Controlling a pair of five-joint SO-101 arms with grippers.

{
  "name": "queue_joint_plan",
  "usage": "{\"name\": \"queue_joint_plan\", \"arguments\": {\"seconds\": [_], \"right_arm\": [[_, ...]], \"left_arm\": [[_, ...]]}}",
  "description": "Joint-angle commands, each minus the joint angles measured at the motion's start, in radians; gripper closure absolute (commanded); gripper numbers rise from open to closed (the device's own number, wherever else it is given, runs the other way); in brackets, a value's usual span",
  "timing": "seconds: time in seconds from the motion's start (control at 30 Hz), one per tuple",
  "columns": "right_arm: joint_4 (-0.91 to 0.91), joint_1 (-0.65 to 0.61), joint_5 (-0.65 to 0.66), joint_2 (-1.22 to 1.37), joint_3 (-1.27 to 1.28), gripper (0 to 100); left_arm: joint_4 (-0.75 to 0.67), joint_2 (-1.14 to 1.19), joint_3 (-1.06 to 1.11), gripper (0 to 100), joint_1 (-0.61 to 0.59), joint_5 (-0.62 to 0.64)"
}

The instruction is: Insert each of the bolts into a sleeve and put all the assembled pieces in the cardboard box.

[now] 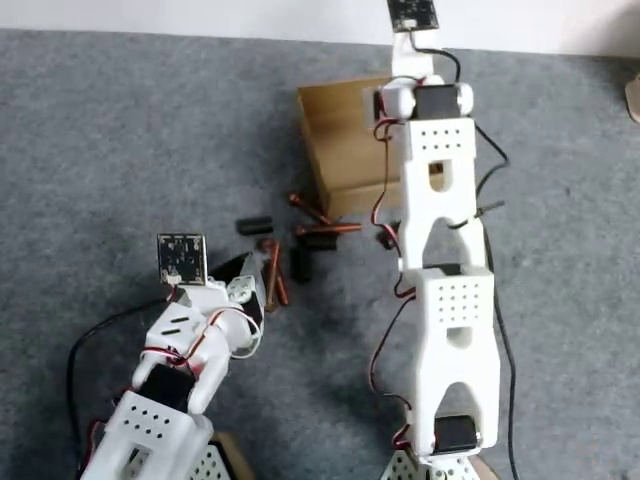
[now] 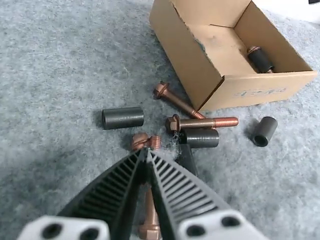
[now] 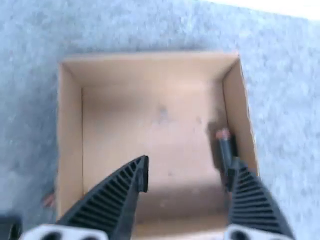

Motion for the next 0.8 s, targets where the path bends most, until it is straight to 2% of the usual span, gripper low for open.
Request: {"name": "queue_joint_plan", "arguments": {"seconds": [0.0, 0.1, 0.33, 0.47, 0.6, 0.77], "right_arm": [[0.14, 0.004, -0.006, -0.113, -0.047, 79.4], [0.269, 0.005, -0.006, -0.14, -0.047, 81.1], [0.272, 0.113, -0.008, -0.265, -0.036, 99.5], [0.274, 0.166, -0.009, -0.289, 0.05, 99.3], [0.271, 0.193, -0.049, -0.288, 0.245, 99.3], [0.269, 0.197, -0.04, -0.292, 0.414, 99.3]], "left_arm": [[-0.026, -0.013, -0.012, 99, -0.008, 0.006], [-0.026, -0.013, -0.012, 99, -0.008, 0.008], [-0.021, -0.004, -0.064, 99, -0.021, 0.009], [-0.021, -0.004, -0.071, 99, -0.042, 0.018], [-0.02, -0.002, -0.091, 99, -0.073, 0.12], [0.025, -0.002, -0.124, 99, -0.085, 0.118]]}}
